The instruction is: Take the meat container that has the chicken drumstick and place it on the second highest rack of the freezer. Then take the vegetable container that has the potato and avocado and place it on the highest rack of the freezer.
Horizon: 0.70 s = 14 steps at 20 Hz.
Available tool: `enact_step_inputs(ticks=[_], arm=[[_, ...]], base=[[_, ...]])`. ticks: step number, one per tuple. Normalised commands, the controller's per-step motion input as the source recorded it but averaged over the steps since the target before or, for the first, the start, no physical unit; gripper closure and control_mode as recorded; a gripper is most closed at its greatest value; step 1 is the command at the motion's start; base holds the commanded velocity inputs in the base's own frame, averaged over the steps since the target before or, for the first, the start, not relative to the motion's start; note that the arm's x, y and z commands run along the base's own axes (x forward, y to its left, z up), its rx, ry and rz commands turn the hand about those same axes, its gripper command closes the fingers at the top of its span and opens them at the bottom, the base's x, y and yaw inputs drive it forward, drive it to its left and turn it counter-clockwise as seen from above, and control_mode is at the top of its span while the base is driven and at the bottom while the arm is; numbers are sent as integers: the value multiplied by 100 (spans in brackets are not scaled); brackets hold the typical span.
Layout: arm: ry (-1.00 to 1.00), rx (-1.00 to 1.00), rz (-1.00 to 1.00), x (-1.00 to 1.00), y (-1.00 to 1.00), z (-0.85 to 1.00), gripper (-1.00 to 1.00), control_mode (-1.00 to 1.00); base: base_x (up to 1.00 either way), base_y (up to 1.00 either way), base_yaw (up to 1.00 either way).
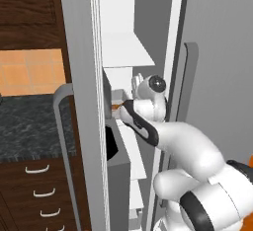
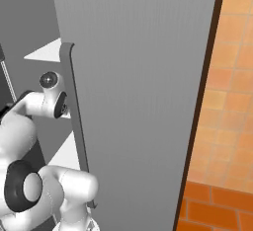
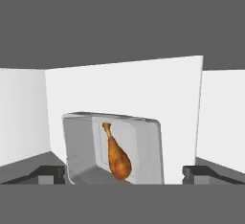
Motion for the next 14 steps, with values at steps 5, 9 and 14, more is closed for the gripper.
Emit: enact_step_inputs(ticks=[5, 9, 14], arm=[[0, 0, 0, -97, 0, 82, -100, -100], [2, -1, 0, -100, -1, 76, -100, -100], [25, 0, 0, -100, -2, 90, -100, -100]], base=[[0, 0, 0], [0, 0, 0], [0, 0, 0]])
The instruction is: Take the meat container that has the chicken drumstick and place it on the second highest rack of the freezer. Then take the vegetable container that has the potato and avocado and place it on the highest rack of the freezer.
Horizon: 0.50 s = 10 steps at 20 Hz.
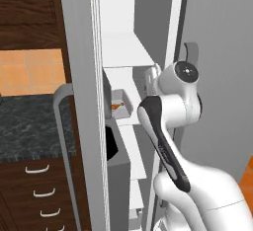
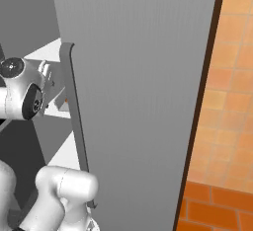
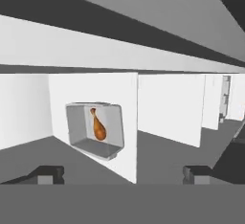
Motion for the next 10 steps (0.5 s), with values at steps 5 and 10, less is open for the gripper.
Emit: enact_step_inputs(ticks=[5, 10], arm=[[43, -1, 0, -100, -5, 60, -100, -100], [27, -18, 2, -90, -32, 0, -100, -100]], base=[[0, 0, 0], [0, 0, 0]])
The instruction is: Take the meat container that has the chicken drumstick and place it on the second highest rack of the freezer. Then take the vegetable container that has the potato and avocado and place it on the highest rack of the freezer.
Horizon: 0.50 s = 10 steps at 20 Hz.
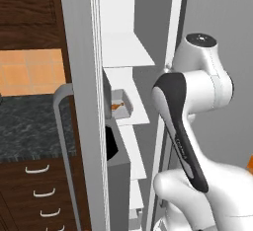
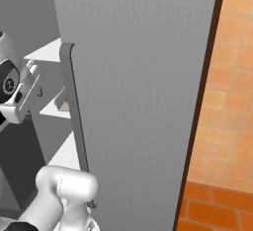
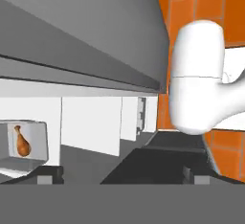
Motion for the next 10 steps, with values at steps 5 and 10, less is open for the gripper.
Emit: enact_step_inputs(ticks=[5, 10], arm=[[10, -4, 32, -30, -47, 0, -100, -100], [0, -1, 63, -51, -16, 0, -100, -100]], base=[[0, 0, 0], [0, 0, 0]])
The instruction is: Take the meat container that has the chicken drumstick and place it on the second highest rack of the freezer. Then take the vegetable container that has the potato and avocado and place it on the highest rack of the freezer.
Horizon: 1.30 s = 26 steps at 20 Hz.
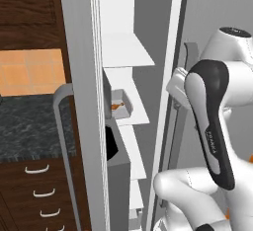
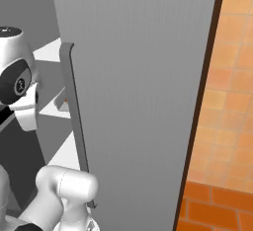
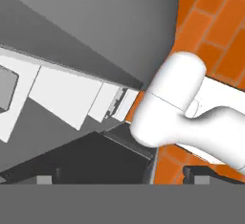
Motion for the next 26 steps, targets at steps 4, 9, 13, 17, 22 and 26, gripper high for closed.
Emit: enact_step_inputs(ticks=[4, 9, 13, 17, 22, 26], arm=[[4, -11, 68, -30, 0, -22, -100, -100], [1, -2, 19, -31, -3, -6, -100, 100], [0, 0, 0, 0, 0, 0, -100, 100], [0, 0, 0, 0, 0, 0, -100, 100], [0, 0, 0, 0, 0, 0, -100, 100], [0, 0, 0, 0, 0, 0, -100, 100]], base=[[0, 0, 0], [-60, -10, 17], [-22, -51, 64], [-82, -52, 71], [-89, -5, 83], [-55, 0, 97]])
